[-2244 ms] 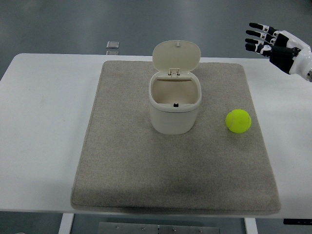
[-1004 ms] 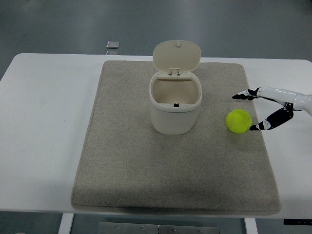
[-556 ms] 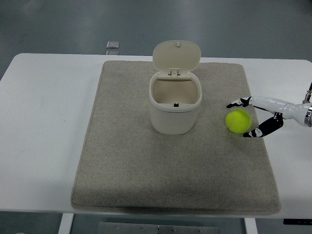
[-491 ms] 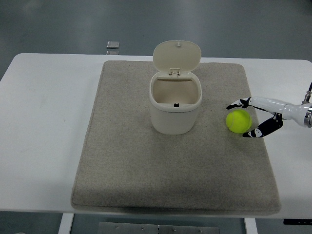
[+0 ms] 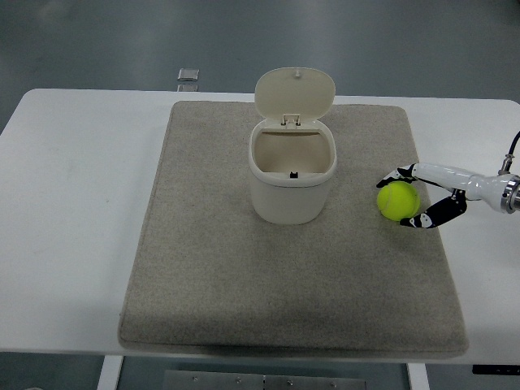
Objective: Pick up the tennis ball and place it in the box.
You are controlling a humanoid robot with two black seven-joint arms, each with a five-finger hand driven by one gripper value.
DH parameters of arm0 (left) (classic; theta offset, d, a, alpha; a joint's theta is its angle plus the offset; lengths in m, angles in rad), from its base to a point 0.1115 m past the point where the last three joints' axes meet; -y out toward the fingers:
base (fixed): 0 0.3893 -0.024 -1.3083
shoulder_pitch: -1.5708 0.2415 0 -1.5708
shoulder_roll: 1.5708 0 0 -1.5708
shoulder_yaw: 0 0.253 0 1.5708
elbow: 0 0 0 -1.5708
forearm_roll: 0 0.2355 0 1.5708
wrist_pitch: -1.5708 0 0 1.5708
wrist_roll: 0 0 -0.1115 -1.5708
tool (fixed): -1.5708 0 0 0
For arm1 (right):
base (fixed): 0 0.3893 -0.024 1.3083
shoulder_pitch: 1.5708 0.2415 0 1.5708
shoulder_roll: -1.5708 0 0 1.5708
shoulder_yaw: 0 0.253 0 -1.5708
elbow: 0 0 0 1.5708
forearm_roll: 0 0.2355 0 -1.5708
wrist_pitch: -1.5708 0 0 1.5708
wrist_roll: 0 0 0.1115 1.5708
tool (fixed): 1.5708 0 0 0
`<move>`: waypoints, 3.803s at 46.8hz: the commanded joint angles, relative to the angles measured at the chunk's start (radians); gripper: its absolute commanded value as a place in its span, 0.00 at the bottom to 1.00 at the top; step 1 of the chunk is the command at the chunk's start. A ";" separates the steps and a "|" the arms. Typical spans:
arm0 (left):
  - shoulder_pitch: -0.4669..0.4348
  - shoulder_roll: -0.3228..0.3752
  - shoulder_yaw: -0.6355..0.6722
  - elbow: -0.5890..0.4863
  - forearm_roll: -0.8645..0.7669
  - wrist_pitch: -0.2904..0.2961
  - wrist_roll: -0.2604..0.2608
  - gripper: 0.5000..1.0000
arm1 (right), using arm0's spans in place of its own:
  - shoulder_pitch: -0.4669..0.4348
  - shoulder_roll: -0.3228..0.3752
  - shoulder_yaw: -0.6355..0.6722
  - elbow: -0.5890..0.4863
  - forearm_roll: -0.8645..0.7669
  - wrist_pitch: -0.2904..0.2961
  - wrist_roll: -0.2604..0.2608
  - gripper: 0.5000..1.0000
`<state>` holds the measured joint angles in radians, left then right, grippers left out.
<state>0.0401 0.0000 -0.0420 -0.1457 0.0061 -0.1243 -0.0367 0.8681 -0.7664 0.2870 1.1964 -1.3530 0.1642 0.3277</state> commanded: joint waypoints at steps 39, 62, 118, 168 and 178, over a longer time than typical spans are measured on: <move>0.000 0.000 0.001 0.000 0.000 0.000 0.000 0.99 | 0.017 -0.002 0.006 -0.003 0.005 0.005 0.004 0.00; 0.000 0.000 0.001 0.000 0.000 0.000 0.000 0.99 | 0.110 -0.031 0.127 0.081 0.239 0.109 0.091 0.00; 0.000 0.000 -0.001 0.000 0.000 0.000 0.000 0.99 | 0.223 0.260 0.037 0.000 0.259 0.048 0.062 0.27; 0.000 0.000 0.001 0.000 0.000 0.000 0.000 0.99 | 0.216 0.090 0.060 0.015 0.521 0.277 0.062 0.81; 0.000 0.000 -0.001 0.000 0.000 0.000 0.000 0.99 | 0.193 0.029 0.060 0.003 0.591 0.339 0.057 0.81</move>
<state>0.0399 0.0000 -0.0422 -0.1457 0.0061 -0.1243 -0.0368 1.0765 -0.7317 0.3470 1.2090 -0.7811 0.5015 0.3857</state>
